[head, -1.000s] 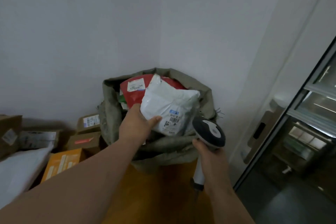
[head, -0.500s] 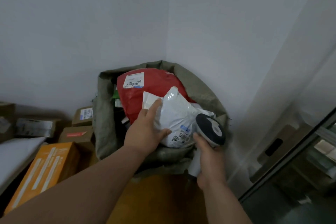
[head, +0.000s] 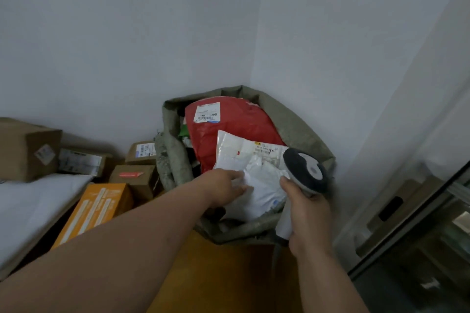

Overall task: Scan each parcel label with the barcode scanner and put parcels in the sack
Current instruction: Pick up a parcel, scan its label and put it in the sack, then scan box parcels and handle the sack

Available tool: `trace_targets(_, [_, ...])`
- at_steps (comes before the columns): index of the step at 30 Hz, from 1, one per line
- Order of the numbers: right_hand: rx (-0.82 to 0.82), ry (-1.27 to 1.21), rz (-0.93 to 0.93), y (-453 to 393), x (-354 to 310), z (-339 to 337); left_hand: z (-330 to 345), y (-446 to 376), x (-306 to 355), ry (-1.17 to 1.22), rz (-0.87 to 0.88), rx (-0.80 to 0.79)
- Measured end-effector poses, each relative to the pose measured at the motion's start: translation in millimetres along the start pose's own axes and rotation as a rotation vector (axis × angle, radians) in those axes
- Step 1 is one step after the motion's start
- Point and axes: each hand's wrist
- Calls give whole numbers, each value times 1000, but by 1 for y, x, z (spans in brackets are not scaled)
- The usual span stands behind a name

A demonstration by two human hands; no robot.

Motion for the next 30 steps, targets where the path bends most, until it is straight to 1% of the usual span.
trace_targets(1, [-17,33,-24,8,0,8,-5,11,-7,7,5,40])
trace_targets(3, [-68,98,-67,26,-1,27,-13,34,-27,44,23,167])
trace_targets(4, [-102,125,-60,34,0,38,-16,48,-40,90,31,237])
trace_targets(7, [-222,190,29,62,5,80,-23,93,-89,256,13,410])
trace_targets(9, [-300,218,87,83,17,115,-23,128,-128,328,-14,473])
trace_targets(15, [-498,188,182,146,61,230,-16,232,-266,398,-254,528])
trace_targets(20, [-602,202,252,183,96,311,-14,306,-362,522,-380,604])
trace_targets(24, [-652,217,245,192,109,365,-22,335,-415,574,-466,653])
trace_targets(30, [-743,265,300,174,140,431,-27,335,-474,653,-617,688])
Point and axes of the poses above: each hand's wrist, its own y-axis away from the middle knuckle, its own z-axis out of the palm, x = y × z, and after that the axes turned 13 degrees about -x, right-handed
